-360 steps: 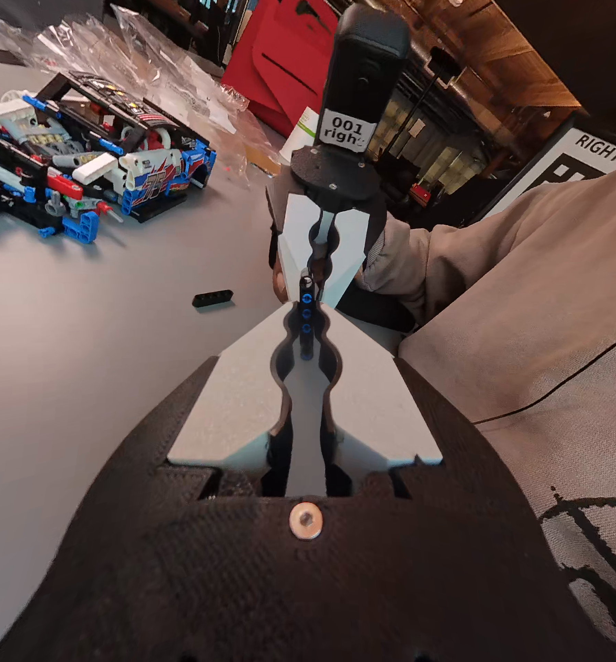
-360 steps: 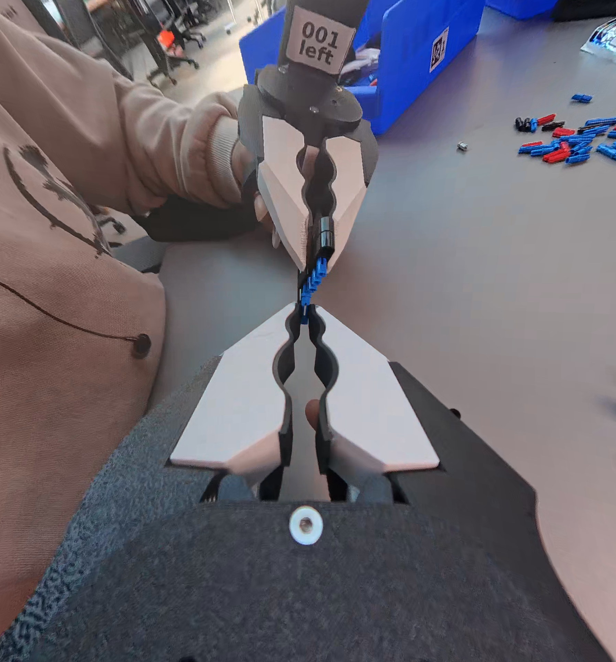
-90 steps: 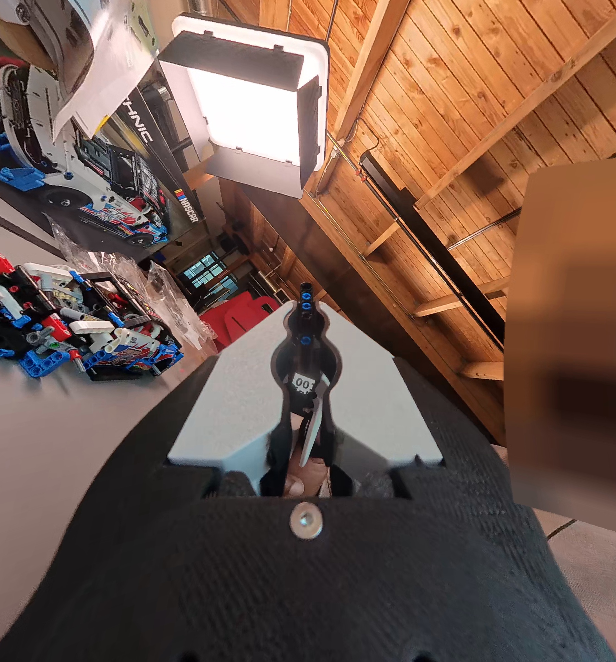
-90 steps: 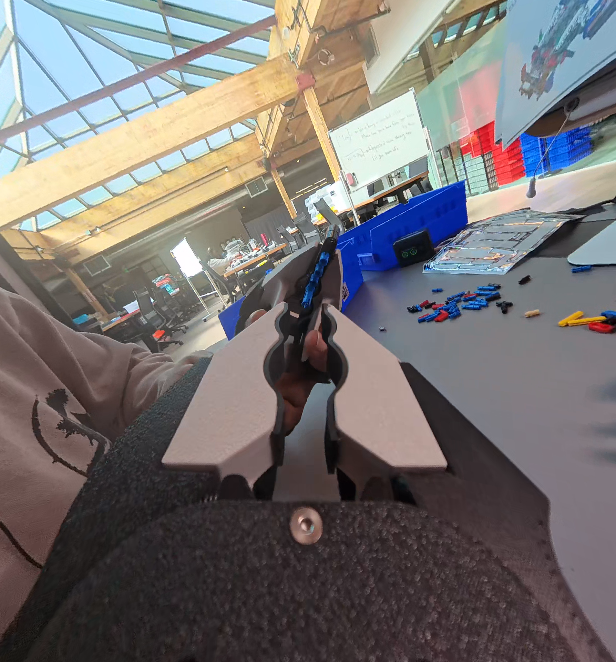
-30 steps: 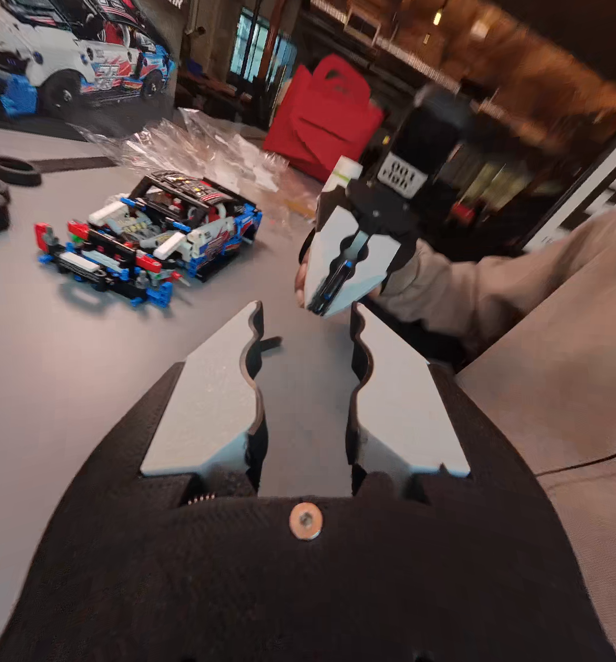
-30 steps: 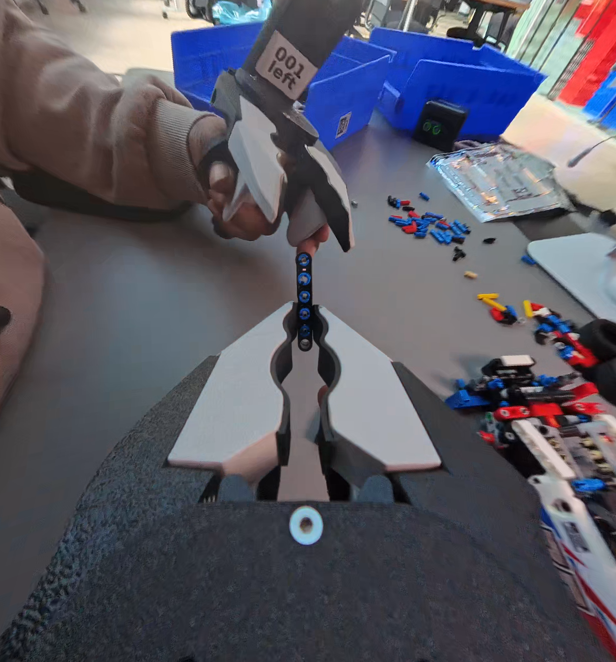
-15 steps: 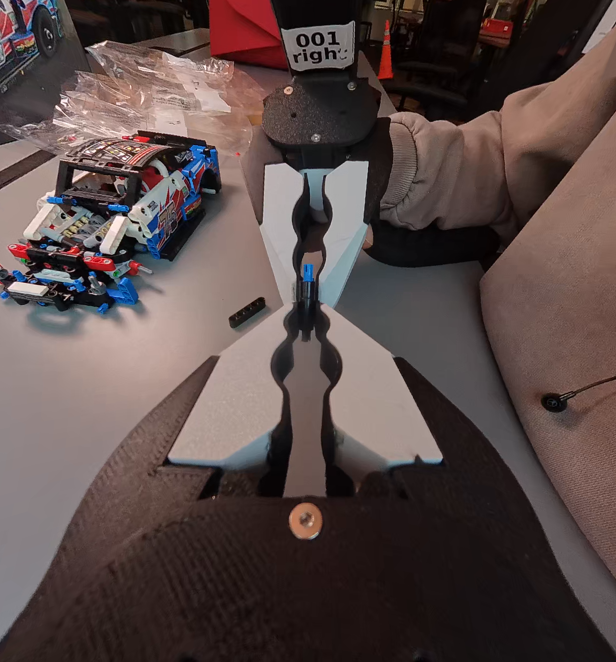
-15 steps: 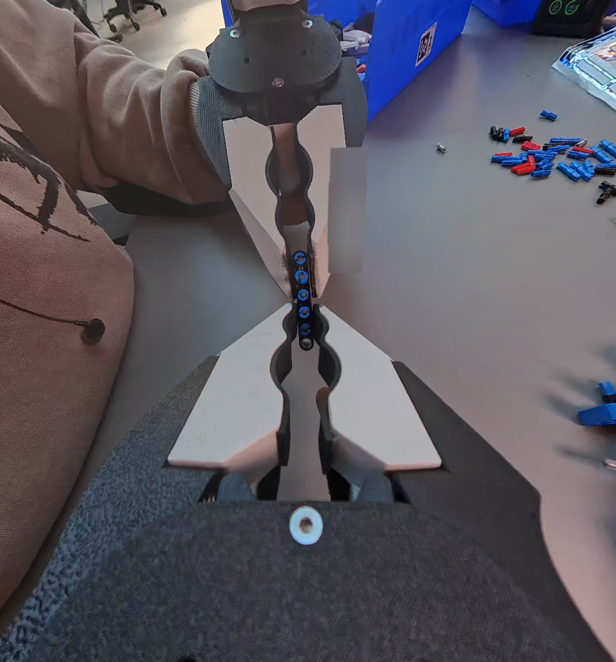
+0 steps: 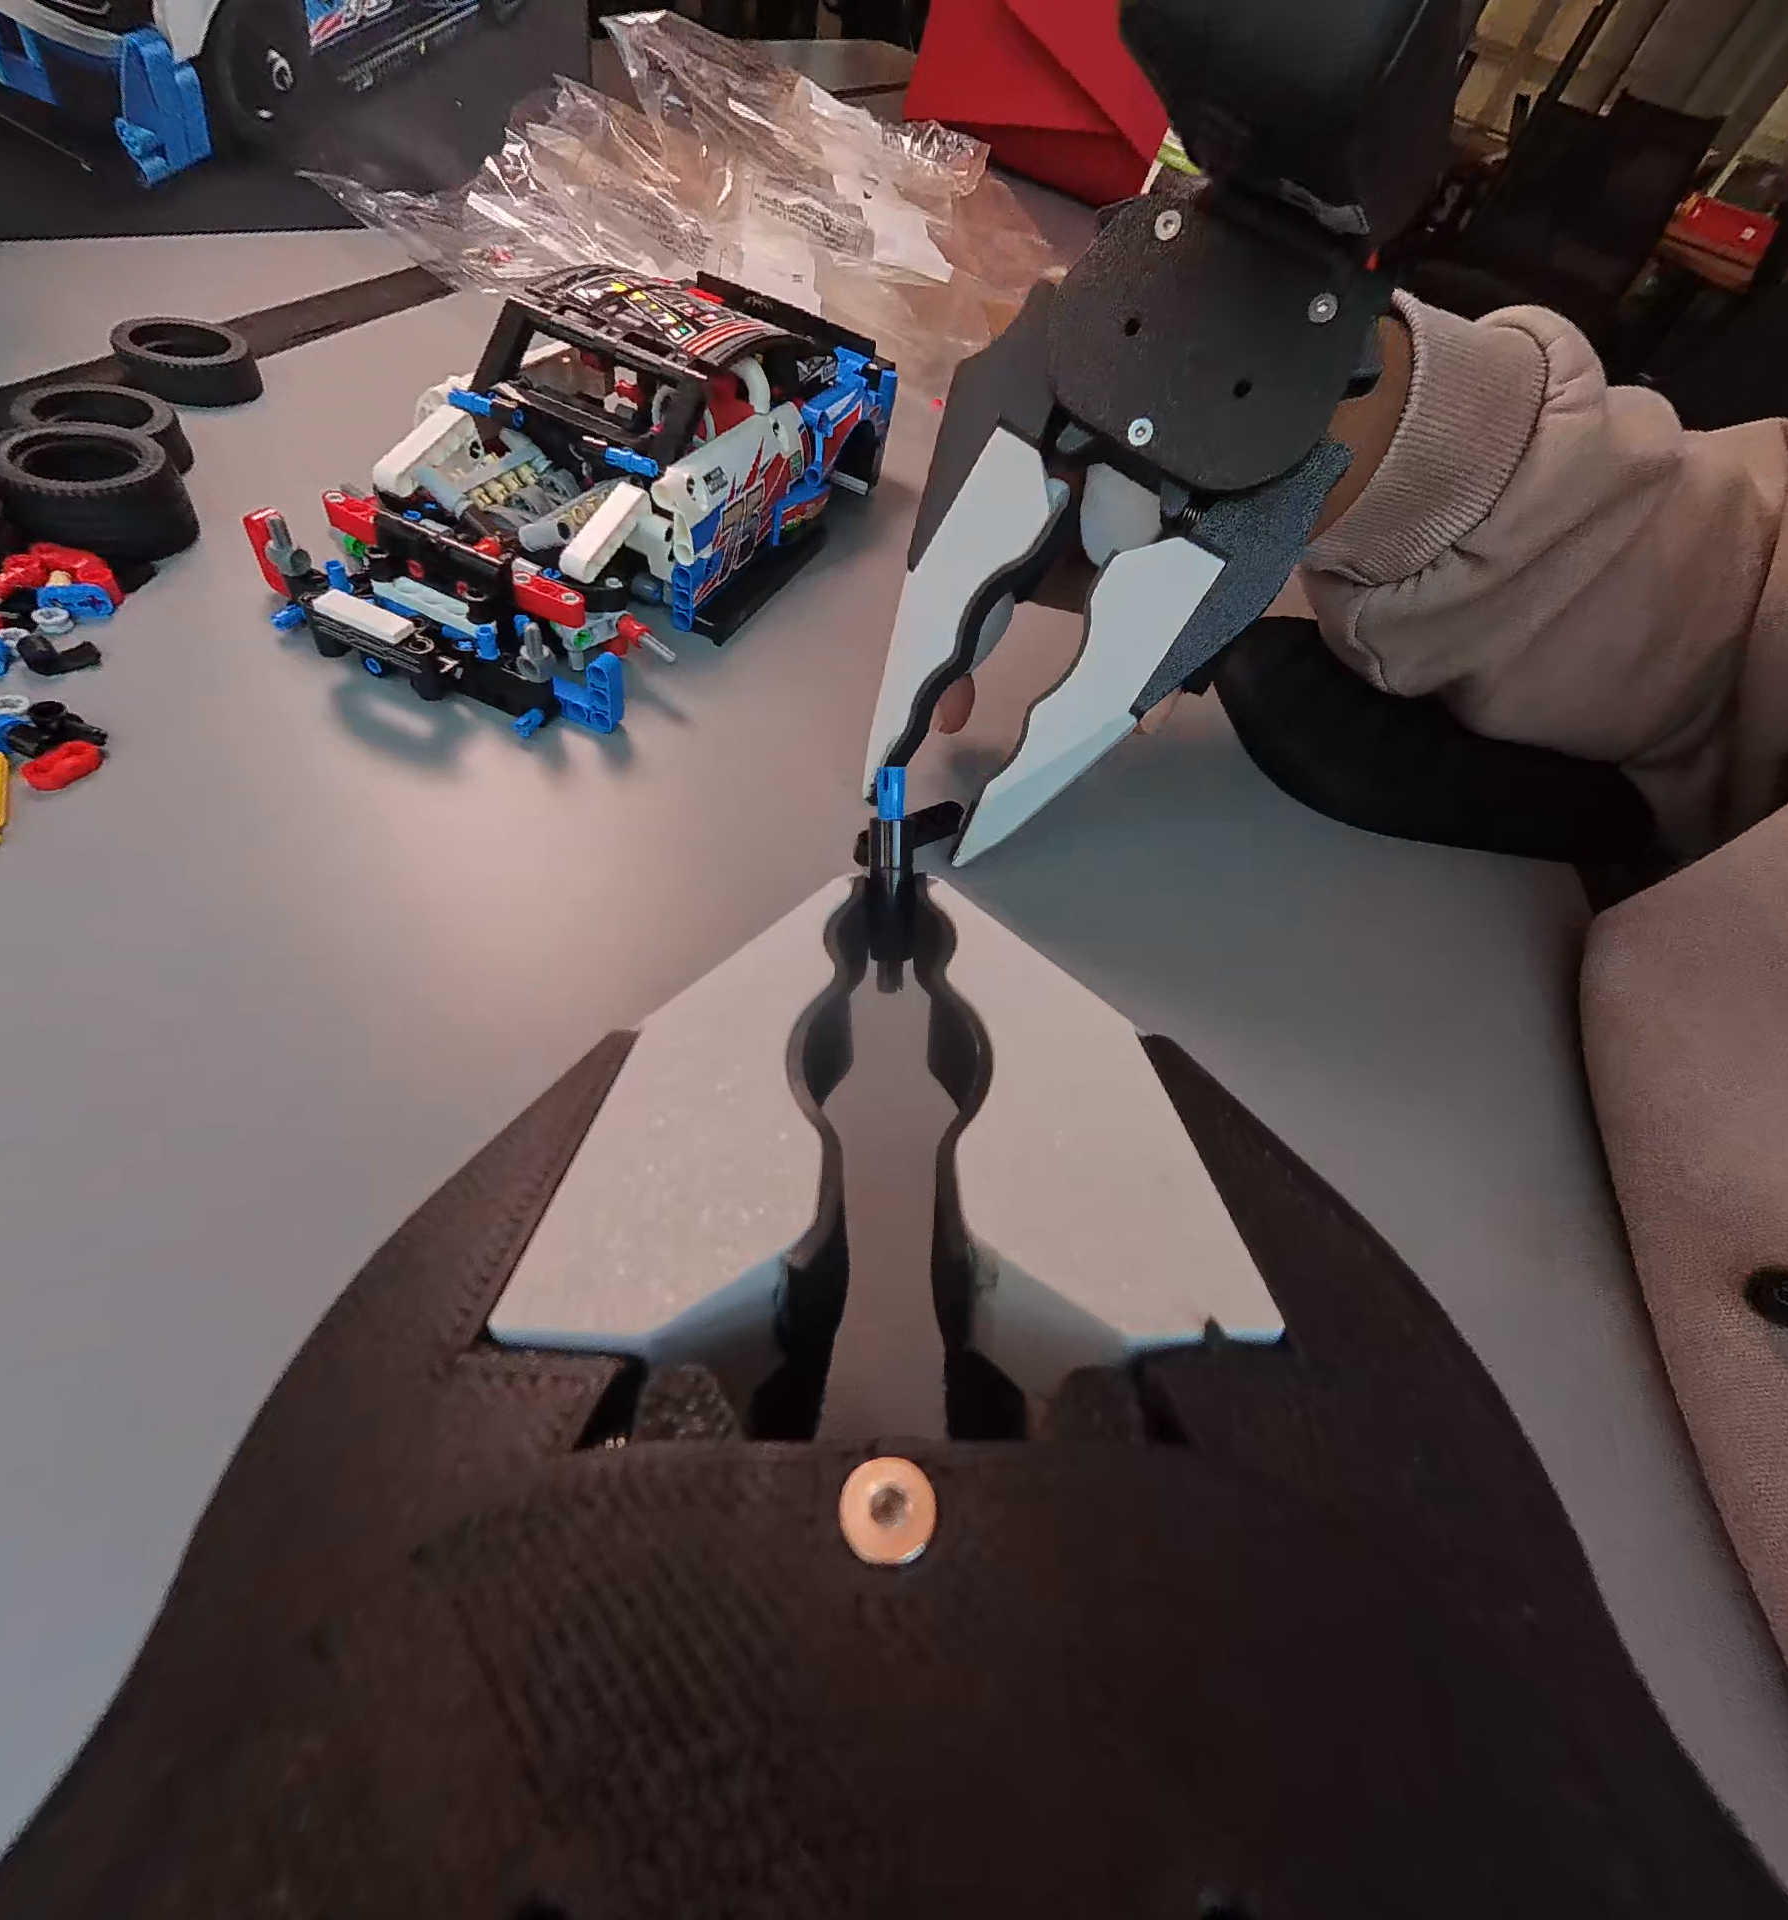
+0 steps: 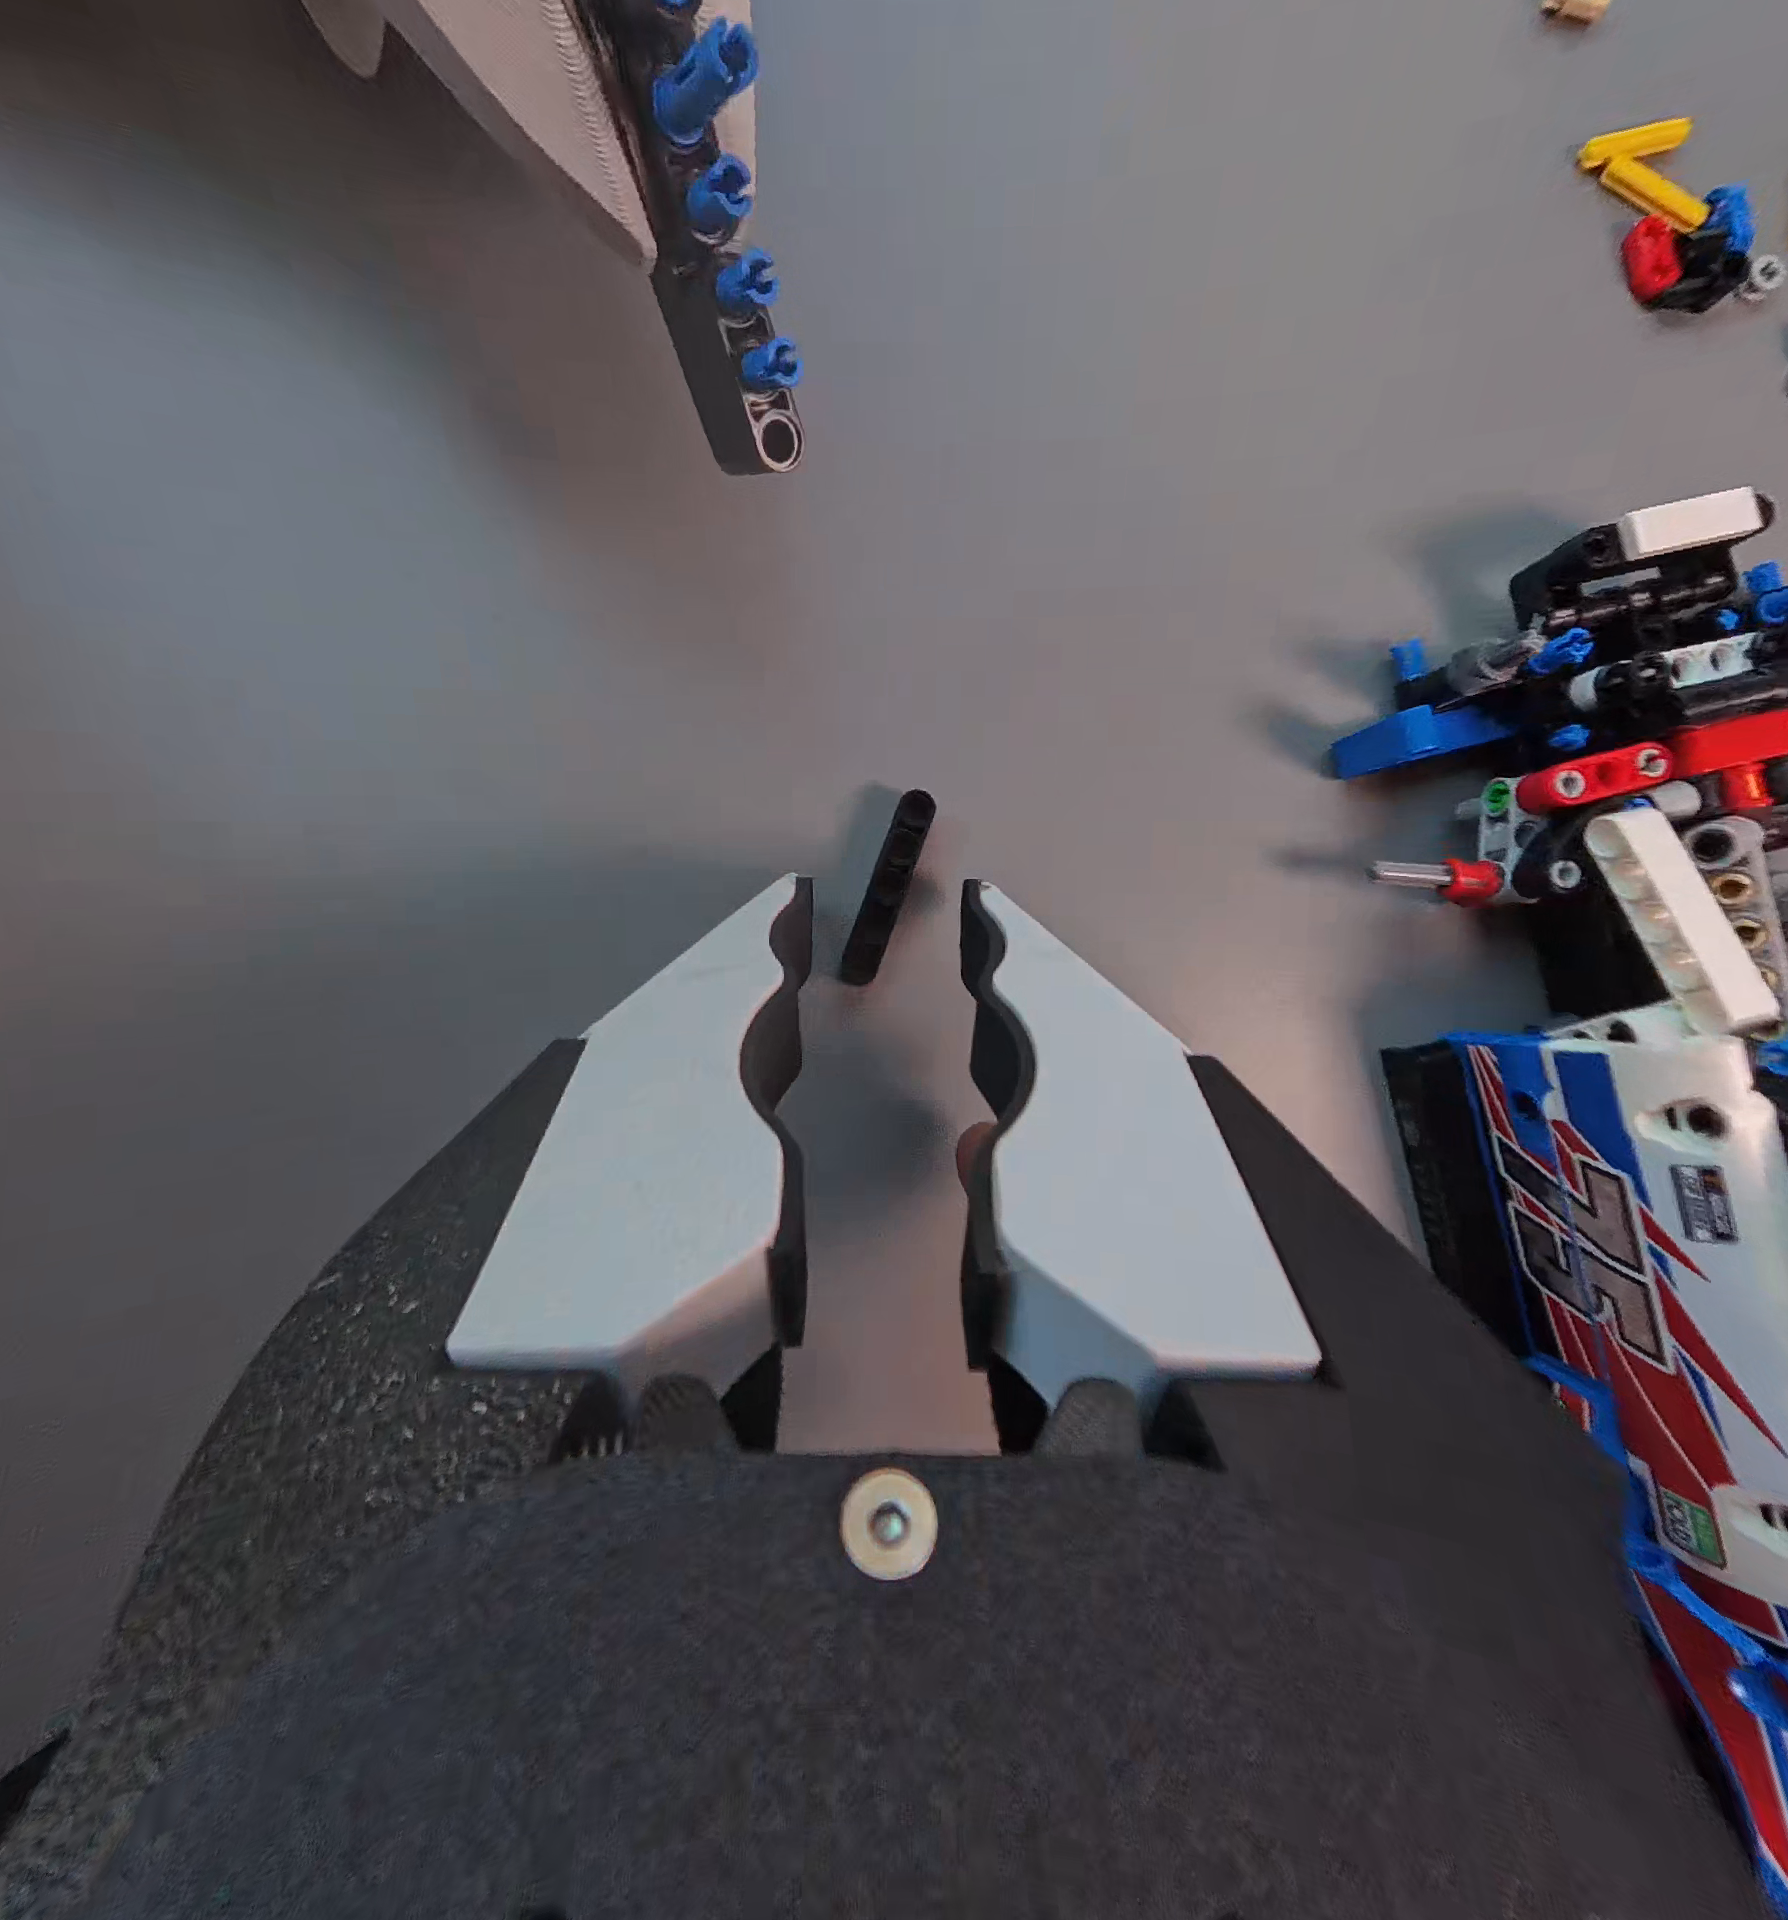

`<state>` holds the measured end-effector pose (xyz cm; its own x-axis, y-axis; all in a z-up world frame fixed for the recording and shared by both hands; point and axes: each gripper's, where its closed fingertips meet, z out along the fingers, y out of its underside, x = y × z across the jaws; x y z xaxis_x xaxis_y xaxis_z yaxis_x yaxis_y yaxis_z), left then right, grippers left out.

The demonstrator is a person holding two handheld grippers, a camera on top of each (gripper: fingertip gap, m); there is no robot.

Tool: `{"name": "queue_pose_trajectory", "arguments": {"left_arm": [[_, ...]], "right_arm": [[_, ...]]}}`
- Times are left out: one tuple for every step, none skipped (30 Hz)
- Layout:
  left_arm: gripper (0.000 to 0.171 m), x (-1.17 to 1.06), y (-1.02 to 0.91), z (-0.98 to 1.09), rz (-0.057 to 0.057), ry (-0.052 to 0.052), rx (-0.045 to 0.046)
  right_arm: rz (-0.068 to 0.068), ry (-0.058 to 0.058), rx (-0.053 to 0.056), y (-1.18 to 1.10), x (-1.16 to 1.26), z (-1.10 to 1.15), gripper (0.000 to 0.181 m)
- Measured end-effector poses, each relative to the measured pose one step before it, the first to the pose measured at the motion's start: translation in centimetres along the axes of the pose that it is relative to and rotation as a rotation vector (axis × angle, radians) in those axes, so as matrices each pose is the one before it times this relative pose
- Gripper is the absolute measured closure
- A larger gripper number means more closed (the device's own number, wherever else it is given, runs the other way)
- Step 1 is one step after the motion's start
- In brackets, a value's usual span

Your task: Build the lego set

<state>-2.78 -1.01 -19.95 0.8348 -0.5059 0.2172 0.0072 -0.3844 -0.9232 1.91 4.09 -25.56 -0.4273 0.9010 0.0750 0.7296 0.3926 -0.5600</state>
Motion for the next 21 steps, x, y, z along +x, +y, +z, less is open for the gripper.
{"name": "queue_pose_trajectory", "arguments": {"left_arm": [[0.166, 0.046, 0.108, 0.065, 0.0035, -0.0008, -0.004], [0.166, -0.014, 0.058, 0.033, 0.0041, -0.0026, -0.0022], [0.166, -0.016, -0.027, 0.0, 0.0051, -0.0032, 0.00354], [0.166, 0.007, -0.048, -0.019, 0.004, 0.0002, 0.00442], [0.166, 0.029, -0.025, -0.01, 0.0012, 0.0021, 0.00263], [0.166, 0.023, -0.008, -0.009, -0.0014, 0.0023, 0.00242], [0.166, 0.116, -0.023, 0.003, 0.0002, 0.0082, 0.00376], [0.166, 0.253, -0.132, -0.007, 0.0056, 0.0145, 0.01035], [0.166, 0.285, -0.21, -0.011, 0.0072, 0.0133, 0.01443], [0.166, 0.27, -0.208, -0.006, 0.0057, 0.013, 0.01269], [0.166, 0.364, -0.225, -0.003, 0.0067, 0.0177, 0.01451], [0.166, 0.391, -0.234, 0.01, 0.0064, 0.0186, 0.01587], [0.166, 0.407, -0.175, 0.058, 0.0058, 0.0188, 0.01179], [0.166, 0.44, -0.03, 0.102, 0.0019, 0.022, 0.00212], [0.166, 0.347, 0.165, 0.161, -0.0072, 0.0196, -0.00999], [0.166, 0.274, 0.229, 0.175, -0.0139, 0.018, -0.01224], [0.166, 0.143, 0.162, 0.132, -0.0279, 0.0125, -0.00767], [0.166, 0.081, 0.098, 0.104, -0.0356, 0.0108, -0.00379], [0.166, 0.142, 0.094, 0.061, -0.0295, 0.0154, -0.00252], [0.166, 0.018, 0.129, 0.049, -0.022, 0.0053, -0.00618], [0.166, 0.003, 0.148, 0.038, -0.0125, 0.0039, -0.00735]], "right_arm": [[0.004, -0.0114, -0.0171, 0.025, -0.131, 0.402, 0.156], [0.003, -0.0121, -0.0027, -0.137, -0.123, 0.255, 0.16], [-0.0021, -0.0056, -0.0068, -0.04, -0.024, 0.114, 0.173], [-0.0131, -0.0091, 0.0008, -0.077, -0.121, 0.043, 0.177], [-0.0111, -0.0017, -0.0002, 0.005, 0.002, -0.03, 0.177], [-0.0079, -0.0047, 0.0131, -0.112, -0.03, -0.087, 0.177], [-0.0089, -0.0178, 0.0515, -0.613, -0.239, -0.264, 0.177], [-0.0169, -0.0258, 0.0703, -0.926, -0.419, -0.486, 0.177], [-0.0291, -0.006, 0.0754, -1.109, -0.206, -0.647, 0.177], [-0.0336, -0.0012, 0.0803, -1.263, -0.167, -0.781, 0.177], [-0.0202, -0.0227, 0.0774, -1.351, -0.417, -0.794, 0.177], [-0.0026, -0.0256, 0.0751, -1.432, -0.376, -0.725, 0.177], [0.006, -0.0233, 0.0679, -1.387, -0.251, -0.581, 0.177], [0.0114, -0.0289, 0.0493, -1.142, -0.282, -0.415, 0.177], [0.0154, -0.033, 0.0278, -0.813, -0.309, -0.23, 0.177], [0.0136, -0.0264, 0.0099, -0.494, -0.184, -0.086, 0.177], [0.0079, -0.023, 0.0045, -0.297, -0.142, 0.042, 0.177], [0.008, -0.0279, 0.0006, -0.068, -0.213, 0.155, 0.177], [0.0142, -0.0264, -0.0123, 0.3, -0.132, 0.28, 0.177], [0.0164, -0.0151, -0.0109, 0.5, 0.099, 0.373, 0.177], [0.0225, -0.0155, 0.0013, 0.529, 0.125, 0.383, 0.177]]}}
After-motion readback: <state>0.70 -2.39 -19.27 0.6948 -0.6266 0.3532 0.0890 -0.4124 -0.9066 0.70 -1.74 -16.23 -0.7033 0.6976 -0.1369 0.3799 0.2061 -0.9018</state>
